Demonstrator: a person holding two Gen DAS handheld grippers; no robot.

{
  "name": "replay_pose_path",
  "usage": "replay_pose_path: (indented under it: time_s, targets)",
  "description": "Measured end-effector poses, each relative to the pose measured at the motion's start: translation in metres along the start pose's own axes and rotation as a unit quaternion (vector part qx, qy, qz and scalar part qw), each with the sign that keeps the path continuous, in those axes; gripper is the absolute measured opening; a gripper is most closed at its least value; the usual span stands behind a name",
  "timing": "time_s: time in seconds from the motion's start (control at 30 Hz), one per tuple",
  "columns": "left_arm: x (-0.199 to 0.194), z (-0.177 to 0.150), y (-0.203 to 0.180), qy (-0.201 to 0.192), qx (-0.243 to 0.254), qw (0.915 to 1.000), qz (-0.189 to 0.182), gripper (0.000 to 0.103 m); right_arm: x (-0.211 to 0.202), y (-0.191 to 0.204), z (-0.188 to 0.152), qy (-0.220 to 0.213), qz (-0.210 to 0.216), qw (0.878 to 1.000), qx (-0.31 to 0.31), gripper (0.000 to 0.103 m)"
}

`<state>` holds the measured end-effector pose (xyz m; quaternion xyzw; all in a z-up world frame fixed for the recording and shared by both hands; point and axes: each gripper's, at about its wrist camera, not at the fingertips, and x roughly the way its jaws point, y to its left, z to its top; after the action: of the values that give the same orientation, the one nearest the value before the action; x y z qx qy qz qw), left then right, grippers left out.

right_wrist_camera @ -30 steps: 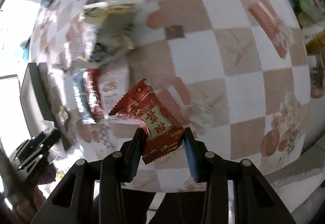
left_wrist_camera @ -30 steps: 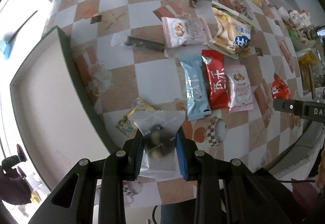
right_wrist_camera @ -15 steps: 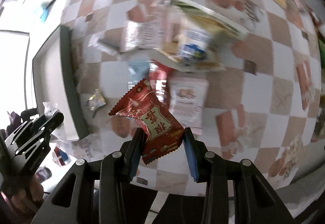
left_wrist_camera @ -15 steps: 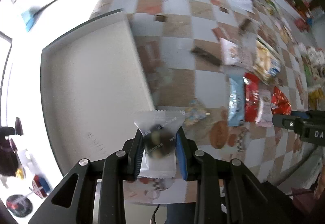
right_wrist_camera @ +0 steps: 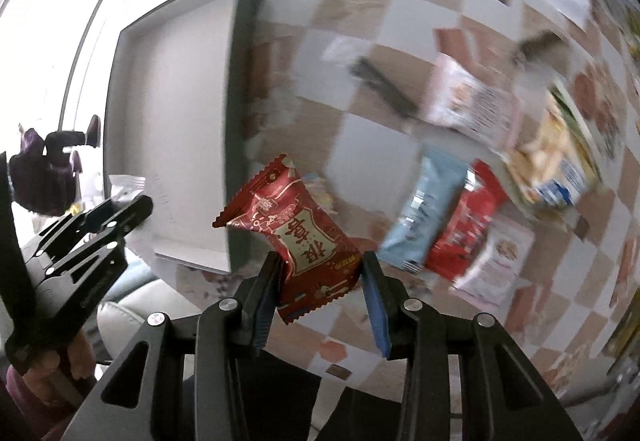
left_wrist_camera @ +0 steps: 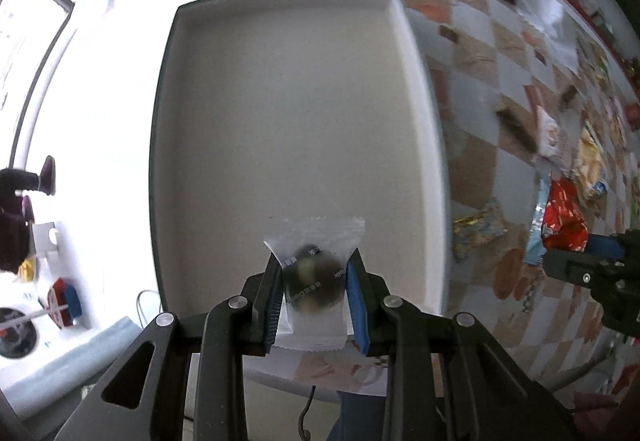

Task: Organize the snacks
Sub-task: 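Carry both snacks over the white tray and open both tools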

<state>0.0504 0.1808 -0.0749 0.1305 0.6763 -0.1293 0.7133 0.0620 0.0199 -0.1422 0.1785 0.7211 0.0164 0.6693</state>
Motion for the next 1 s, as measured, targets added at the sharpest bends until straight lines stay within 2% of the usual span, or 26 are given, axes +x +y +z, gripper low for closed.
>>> replay_pose_path:
  time_s: [0.3, 0.53, 0.57, 0.6, 0.63, 0.67, 0.7, 0.73, 0.77, 1.0]
  targets:
    - [0.012, -0.005, 0.024, 0.013, -0.027, 0.9994, 0.015, 0.032, 0.022, 0.061, 0.008, 0.021, 0.004, 0.997, -0.072, 0.041]
    - [0.02, -0.011, 0.031, 0.022, -0.035, 0.9986, 0.032, 0.033, 0.036, 0.083, 0.013, 0.028, 0.015, 0.994, -0.1, 0.041]
    - [0.022, -0.01, 0.03, 0.024, -0.034, 0.9985, 0.034, 0.039, 0.04, 0.084, 0.013, 0.032, 0.016, 0.994, -0.101, 0.045]
    - [0.024, -0.01, 0.028, 0.026, -0.033, 0.9985, 0.036, 0.054, 0.042, 0.086, 0.014, 0.035, 0.016, 0.994, -0.1, 0.045]
    - [0.025, -0.011, 0.027, 0.027, -0.033, 0.9982, 0.042, 0.064, 0.042, 0.083, 0.014, 0.04, 0.017, 0.994, -0.098, 0.045]
    - [0.024, -0.012, 0.027, 0.024, -0.033, 0.9981, 0.047, 0.077, 0.045, 0.082, 0.012, 0.047, 0.02, 0.994, -0.094, 0.052]
    - [0.024, -0.012, 0.024, 0.019, -0.034, 0.998, 0.051, 0.08, 0.044, 0.081, 0.016, 0.052, 0.02, 0.994, -0.091, 0.073]
    - [0.023, -0.013, 0.023, 0.015, -0.033, 0.998, 0.052, 0.08, 0.045, 0.079, 0.016, 0.052, 0.018, 0.995, -0.087, 0.082]
    - [0.023, -0.013, 0.021, 0.016, -0.032, 0.998, 0.052, 0.08, 0.045, 0.078, 0.015, 0.05, 0.016, 0.995, -0.084, 0.087]
    - [0.015, -0.003, 0.006, 0.006, -0.006, 0.9988, 0.048, 0.08, 0.035, 0.03, 0.007, 0.042, 0.007, 0.999, -0.015, 0.087]
